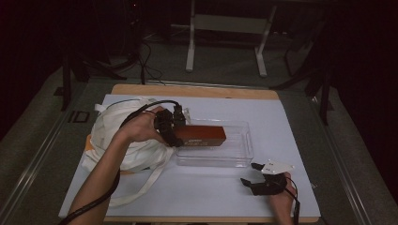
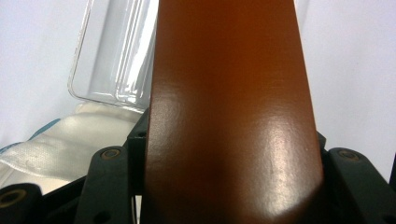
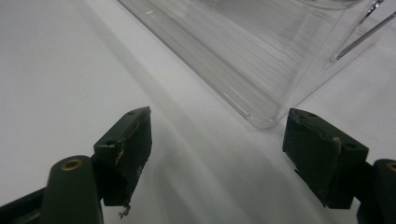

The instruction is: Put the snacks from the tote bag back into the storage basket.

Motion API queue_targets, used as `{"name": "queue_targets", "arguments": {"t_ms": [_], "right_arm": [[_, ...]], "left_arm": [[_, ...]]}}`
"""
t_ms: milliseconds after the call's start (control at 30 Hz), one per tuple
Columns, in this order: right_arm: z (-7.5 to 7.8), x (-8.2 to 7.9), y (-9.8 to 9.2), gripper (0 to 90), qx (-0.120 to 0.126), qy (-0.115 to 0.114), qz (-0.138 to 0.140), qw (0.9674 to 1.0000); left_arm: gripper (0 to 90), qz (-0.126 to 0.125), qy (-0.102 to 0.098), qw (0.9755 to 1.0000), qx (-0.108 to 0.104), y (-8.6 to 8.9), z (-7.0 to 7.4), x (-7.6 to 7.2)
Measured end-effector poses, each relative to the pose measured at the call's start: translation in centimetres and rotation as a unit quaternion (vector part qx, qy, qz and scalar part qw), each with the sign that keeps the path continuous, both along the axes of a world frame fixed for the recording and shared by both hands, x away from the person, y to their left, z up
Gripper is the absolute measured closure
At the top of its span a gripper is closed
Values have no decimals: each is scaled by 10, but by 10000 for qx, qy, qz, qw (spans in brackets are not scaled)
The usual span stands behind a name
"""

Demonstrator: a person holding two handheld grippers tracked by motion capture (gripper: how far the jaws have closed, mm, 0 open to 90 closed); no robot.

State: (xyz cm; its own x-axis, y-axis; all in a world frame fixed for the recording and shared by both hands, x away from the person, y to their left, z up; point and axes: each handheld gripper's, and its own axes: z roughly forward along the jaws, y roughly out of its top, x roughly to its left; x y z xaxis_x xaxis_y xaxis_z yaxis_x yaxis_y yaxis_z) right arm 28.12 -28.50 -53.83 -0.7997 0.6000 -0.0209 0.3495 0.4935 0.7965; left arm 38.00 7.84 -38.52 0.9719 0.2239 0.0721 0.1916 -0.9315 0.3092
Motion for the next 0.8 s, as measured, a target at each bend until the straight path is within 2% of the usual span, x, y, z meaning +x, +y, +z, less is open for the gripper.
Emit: {"name": "queue_targets", "arguments": {"t_ms": [200, 400, 667, 800], "right_arm": [[0, 0, 0, 238, -2, -11, 4, 10000], [0, -1, 0, 239, -14, -37, 11, 10000], [0, -1, 0, 239, -24, -40, 18, 10000], [0, -1, 1, 239, -28, -38, 18, 10000]], "left_arm": [[437, -221, -6, 9997, 74, -4, -1, -3], [437, -257, -14, 9996, 72, -7, -1, -3], [437, -427, -5, 9991, 45, -13, -2, -5], [437, -420, -4, 9991, 28, -15, -4, -5]]}}
